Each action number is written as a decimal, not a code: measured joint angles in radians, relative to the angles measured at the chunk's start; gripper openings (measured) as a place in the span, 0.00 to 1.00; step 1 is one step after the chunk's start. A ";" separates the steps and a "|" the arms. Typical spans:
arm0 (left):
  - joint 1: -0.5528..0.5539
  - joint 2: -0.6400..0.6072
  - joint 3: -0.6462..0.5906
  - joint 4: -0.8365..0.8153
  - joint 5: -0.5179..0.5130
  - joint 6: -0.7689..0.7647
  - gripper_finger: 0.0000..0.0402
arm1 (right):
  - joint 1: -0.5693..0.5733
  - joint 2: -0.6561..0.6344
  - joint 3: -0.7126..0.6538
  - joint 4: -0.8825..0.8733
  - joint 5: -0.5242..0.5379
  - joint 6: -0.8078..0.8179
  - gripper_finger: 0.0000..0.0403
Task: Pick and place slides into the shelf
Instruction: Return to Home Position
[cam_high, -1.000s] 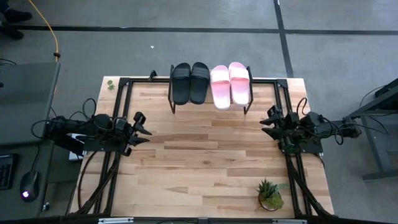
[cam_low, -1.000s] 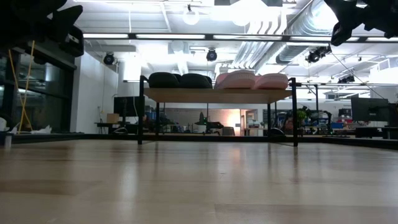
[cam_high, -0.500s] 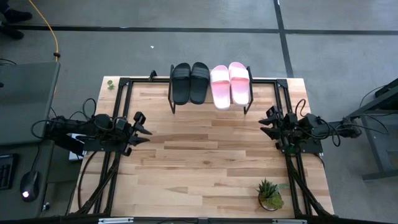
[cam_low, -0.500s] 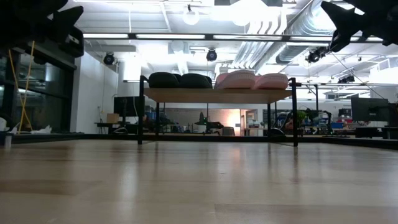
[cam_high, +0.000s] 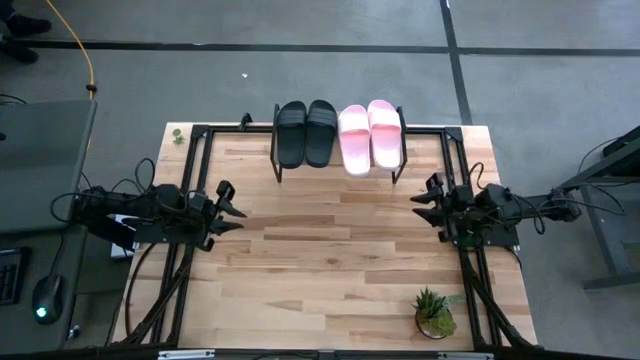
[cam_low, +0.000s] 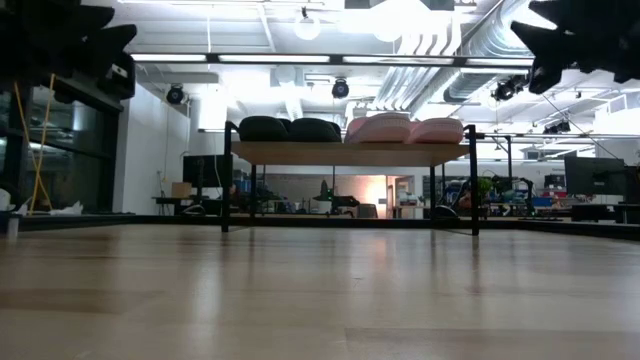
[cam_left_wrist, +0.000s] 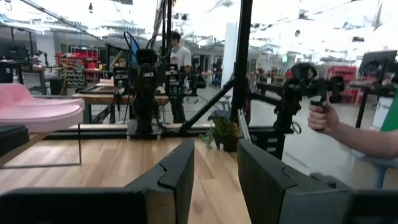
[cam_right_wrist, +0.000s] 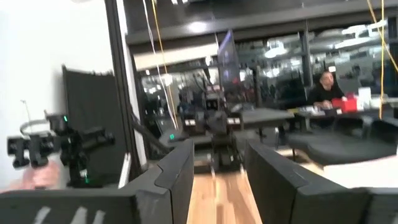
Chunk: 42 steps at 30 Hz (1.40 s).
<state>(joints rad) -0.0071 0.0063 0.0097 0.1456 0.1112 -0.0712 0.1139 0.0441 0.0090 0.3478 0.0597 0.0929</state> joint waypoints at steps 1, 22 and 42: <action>0.000 0.000 0.000 -0.010 0.000 0.007 0.26 | 0.000 0.000 0.000 -0.018 0.000 0.000 0.33; 0.000 0.004 0.000 -0.129 -0.071 0.037 0.26 | 0.000 0.000 -0.001 -0.300 0.001 -0.015 0.33; 0.000 0.019 0.000 -0.133 -0.101 0.045 0.26 | -0.002 0.017 0.000 -0.328 -0.002 0.014 0.33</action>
<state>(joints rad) -0.0067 0.0250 0.0097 0.0124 0.0103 -0.0263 0.1116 0.0608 0.0093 0.0200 0.0578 0.1064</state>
